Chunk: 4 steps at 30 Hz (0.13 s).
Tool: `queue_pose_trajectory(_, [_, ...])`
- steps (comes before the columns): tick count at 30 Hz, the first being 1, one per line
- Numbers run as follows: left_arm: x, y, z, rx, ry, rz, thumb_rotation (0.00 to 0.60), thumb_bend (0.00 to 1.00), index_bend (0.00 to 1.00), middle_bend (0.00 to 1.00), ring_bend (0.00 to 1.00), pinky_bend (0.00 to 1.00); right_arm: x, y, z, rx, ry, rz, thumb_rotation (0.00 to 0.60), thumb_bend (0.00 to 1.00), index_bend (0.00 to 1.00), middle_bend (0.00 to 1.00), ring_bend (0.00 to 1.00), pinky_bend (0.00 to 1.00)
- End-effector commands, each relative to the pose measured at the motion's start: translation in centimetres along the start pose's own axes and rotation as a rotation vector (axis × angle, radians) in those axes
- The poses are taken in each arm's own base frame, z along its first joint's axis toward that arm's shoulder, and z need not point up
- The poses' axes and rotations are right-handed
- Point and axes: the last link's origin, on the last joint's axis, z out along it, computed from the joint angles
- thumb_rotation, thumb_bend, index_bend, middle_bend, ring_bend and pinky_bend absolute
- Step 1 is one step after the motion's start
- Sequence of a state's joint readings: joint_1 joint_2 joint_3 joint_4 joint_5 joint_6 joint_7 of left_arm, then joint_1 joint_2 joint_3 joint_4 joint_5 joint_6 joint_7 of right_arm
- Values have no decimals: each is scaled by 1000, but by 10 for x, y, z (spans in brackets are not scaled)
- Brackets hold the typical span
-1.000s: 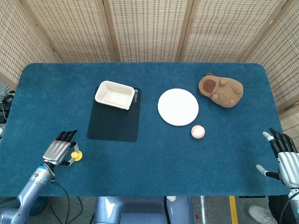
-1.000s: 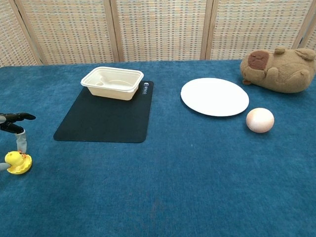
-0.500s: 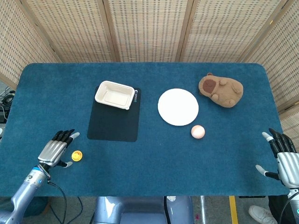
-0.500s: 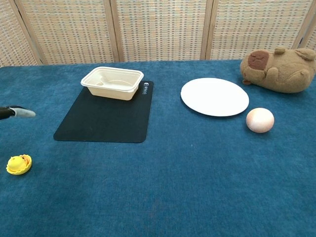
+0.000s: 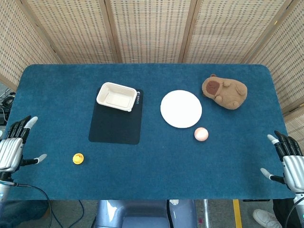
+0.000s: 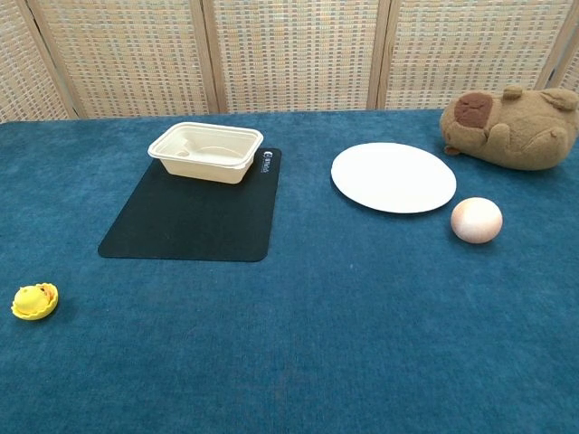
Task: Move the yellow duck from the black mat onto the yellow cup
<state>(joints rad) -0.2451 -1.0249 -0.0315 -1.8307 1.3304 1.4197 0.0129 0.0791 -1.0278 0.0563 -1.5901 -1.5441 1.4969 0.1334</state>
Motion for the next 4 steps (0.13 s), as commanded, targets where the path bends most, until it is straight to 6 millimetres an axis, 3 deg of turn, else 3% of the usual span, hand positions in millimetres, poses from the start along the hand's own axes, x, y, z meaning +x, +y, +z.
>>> queue_pose_trajectory(1, [-1, -1, 0, 3, -13, -2, 600, 85, 0, 0, 0, 0, 1, -1, -1, 0, 6, -2, 600, 0, 90, 0, 0, 0])
queue_pose_trajectory(4, [-2, -2, 1, 0, -20, 12, 600, 86, 0, 0, 0, 0, 1, -1, -2, 1, 10, -4, 600, 0, 90, 0, 0, 0])
